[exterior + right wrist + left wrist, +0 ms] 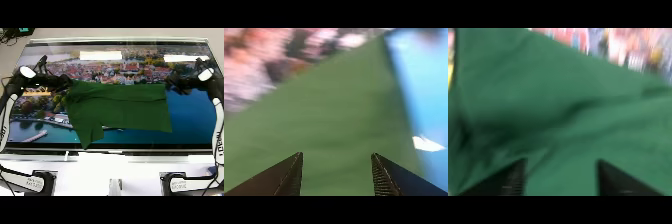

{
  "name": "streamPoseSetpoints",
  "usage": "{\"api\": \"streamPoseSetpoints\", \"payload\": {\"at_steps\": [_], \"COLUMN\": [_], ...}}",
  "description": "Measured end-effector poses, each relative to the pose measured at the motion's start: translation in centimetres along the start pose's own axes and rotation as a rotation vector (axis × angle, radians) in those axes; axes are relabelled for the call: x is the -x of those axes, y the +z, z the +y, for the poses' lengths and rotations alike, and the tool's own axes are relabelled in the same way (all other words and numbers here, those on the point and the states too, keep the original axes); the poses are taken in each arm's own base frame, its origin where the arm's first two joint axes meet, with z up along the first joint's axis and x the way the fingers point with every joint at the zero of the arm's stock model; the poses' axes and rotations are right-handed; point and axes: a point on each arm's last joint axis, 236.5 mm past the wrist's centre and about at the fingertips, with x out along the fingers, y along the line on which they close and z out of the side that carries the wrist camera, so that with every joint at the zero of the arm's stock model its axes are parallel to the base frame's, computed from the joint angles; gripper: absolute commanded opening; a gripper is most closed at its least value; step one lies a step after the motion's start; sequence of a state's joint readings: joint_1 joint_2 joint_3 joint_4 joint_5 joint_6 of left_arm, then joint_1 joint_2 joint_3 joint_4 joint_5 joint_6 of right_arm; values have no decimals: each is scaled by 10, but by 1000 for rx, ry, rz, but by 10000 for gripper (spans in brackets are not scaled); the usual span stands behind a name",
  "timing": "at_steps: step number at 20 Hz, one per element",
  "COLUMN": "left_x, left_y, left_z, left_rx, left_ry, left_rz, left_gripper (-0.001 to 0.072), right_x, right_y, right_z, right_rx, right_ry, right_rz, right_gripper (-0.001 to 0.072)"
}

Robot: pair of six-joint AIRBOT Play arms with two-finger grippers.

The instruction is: Fold the shirts.

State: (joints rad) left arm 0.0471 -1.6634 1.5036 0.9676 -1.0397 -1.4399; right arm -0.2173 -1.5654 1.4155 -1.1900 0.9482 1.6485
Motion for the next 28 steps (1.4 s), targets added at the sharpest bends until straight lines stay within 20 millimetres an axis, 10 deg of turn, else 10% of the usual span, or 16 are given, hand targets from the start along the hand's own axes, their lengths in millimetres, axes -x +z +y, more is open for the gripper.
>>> {"api": "streamPoseSetpoints", "payload": {"at_steps": [5,11,19,23,28], "left_x": [31,15,-15,-27,-29], "left_y": [-74,-159,-172,-172,-171], "left_z": [58,80,70,66,63], "left_rx": [75,177,195,181,161], "left_ry": [56,56,30,34,29], "left_rz": [314,518,501,487,481], "left_gripper": [439,441,439,43,33], "right_x": [38,49,51,54,43], "right_y": [-57,-126,-146,-157,-190], "right_z": [-84,-90,-88,-103,-117], "right_rx": [-39,-63,-65,-45,-68], "right_ry": [-149,-94,-68,-123,-149], "right_rz": [235,395,449,490,552], "right_gripper": [414,435,455,504,499]}}
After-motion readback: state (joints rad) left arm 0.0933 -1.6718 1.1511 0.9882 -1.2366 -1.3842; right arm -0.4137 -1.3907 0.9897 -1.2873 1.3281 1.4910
